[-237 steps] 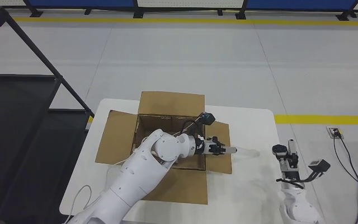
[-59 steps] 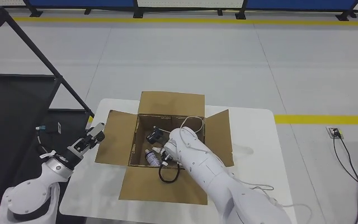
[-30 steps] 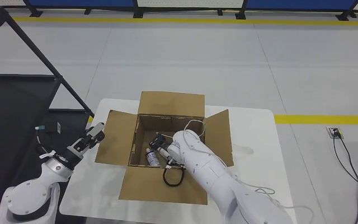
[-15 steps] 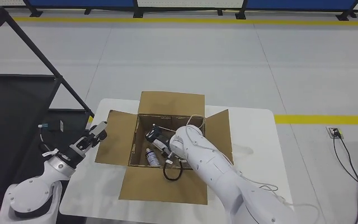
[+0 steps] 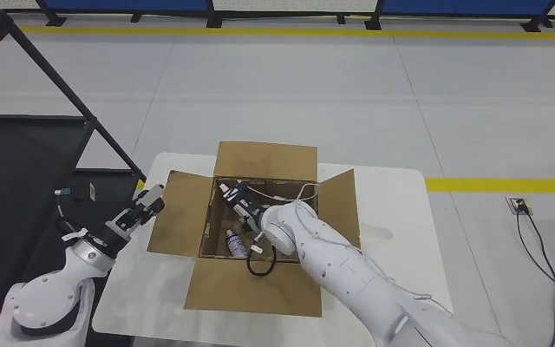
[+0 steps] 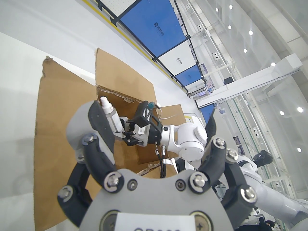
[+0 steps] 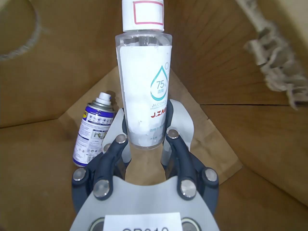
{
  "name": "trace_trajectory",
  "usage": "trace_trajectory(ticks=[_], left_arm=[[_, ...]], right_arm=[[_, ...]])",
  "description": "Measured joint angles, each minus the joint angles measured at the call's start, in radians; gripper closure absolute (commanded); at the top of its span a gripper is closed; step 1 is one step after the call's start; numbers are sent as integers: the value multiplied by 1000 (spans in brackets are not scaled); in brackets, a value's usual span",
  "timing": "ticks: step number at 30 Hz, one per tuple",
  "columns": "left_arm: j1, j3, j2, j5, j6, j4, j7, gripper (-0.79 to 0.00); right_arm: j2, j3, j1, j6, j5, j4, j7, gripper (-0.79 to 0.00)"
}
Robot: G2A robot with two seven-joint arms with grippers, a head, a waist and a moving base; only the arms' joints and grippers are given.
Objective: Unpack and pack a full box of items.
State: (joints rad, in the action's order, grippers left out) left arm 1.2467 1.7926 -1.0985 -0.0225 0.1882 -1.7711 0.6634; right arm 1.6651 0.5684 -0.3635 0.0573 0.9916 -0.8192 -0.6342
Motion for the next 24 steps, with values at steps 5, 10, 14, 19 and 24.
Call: trace_trajectory(ticks=[5,10,14,19,24], left_arm=[[-2,18,5,-5,-1,5,-13,-785],[-4,45,10,-6,-6,23,-35,-785],[-2,64,13,2,-10,36,-44,-785],[-2,64,13,2,-10,36,-43,-785],[11,48,13,-17,-17,13,-42,-785]], right_arm=[[-141,174,-265,-96,232,-550,-197,0],[-218,335,-546,-46,390,-995,-306,0],[-218,340,-559,-49,391,-1025,-308,0],[-218,339,-558,-49,390,-1022,-307,0],[-222,401,-589,-57,336,-1057,-268,0]])
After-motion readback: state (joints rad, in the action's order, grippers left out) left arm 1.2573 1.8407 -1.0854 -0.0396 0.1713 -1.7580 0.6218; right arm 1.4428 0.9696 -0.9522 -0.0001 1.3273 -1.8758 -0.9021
